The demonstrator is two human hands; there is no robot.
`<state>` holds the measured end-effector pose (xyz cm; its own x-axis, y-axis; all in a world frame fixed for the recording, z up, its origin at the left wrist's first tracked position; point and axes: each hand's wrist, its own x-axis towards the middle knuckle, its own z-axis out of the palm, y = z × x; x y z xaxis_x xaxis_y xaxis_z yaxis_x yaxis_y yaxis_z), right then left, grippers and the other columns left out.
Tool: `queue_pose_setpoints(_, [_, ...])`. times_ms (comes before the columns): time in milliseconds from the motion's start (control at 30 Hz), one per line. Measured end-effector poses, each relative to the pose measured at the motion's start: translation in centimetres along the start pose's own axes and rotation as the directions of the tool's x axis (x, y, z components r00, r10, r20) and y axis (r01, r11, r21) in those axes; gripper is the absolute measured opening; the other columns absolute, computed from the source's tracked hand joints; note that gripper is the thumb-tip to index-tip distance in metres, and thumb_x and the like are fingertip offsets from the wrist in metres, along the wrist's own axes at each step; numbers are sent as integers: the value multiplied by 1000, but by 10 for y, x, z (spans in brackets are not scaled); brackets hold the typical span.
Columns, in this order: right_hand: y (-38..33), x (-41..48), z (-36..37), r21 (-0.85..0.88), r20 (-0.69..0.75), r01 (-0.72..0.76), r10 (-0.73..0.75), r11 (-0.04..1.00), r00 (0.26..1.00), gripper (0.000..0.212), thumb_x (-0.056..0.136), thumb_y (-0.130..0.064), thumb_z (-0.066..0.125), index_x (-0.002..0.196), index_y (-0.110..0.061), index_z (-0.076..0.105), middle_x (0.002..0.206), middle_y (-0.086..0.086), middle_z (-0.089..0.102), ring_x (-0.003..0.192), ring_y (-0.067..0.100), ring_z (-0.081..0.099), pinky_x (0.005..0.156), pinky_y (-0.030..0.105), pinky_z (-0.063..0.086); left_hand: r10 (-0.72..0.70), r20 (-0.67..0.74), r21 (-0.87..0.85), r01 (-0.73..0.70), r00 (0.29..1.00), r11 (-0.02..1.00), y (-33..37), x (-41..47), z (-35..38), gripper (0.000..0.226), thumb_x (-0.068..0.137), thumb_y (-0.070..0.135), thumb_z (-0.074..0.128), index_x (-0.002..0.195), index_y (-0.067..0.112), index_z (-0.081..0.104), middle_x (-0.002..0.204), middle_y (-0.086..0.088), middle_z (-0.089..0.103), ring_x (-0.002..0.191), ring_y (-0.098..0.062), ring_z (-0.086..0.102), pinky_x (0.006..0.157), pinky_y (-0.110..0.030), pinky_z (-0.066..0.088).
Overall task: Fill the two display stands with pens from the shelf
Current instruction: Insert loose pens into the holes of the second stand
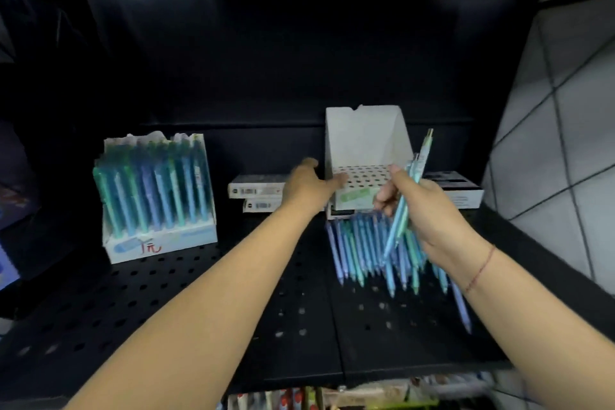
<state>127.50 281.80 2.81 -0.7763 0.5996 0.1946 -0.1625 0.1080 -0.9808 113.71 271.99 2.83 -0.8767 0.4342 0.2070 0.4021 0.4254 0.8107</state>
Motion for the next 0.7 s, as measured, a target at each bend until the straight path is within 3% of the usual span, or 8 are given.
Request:
queue_pose_setpoints(133, [1, 0, -12, -119, -23, -13, 10, 993, 1000, 51, 99, -43, 42, 67, -10, 64, 61, -2, 54, 49, 0, 51, 56, 17, 38, 10, -33, 14, -10, 999, 1000, 2, 8, 18, 60, 88, 38, 66, 135, 6, 48, 133, -9, 56, 116, -24, 56, 78, -25, 43])
queue_pose_setpoints(300, [6, 1, -20, -143, 46, -81, 88, 986, 995, 52, 96, -52, 41, 75, -13, 69, 63, -3, 41, 49, 9, 37, 37, 15, 30, 32, -105, -56, -38, 994, 998, -4, 13, 27, 21, 95, 19, 53, 106, 6, 66, 107, -10, 69, 89, -22, 64, 74, -31, 53])
queue_pose_setpoints(400, [7, 1, -22, -122, 97, -87, 100, 989, 990, 50, 97, -47, 44, 79, -7, 68, 61, 6, 43, 43, 11, 39, 38, 23, 35, 33, -137, -79, -45, 990, 996, -7, 11, 16, 21, 94, 12, 47, 95, 1, 65, 98, -12, 69, 90, -28, 66, 75, -38, 55])
queue_pose_setpoints(500, [3, -2, -19, -117, 162, -92, 111, 989, 981, 45, 97, -41, 47, 83, -3, 67, 58, 7, 50, 45, 15, 47, 44, 26, 49, 81, -186, -58, -93, 979, 994, -11, -3, -10, 21, 94, 9, 47, 92, -2, 65, 93, -12, 70, 83, -28, 67, 68, -35, 55])
queue_pose_setpoints(700, [-23, -21, 7, -64, 414, -60, 81, 996, 906, 39, 90, -37, 53, 81, -1, 68, 57, 10, 57, 49, 15, 55, 50, 28, 56, 159, -318, 18, -162, 935, 987, -33, -60, -77, 18, 95, 12, 48, 95, 11, 66, 82, -18, 68, 66, -29, 64, 52, -30, 54])
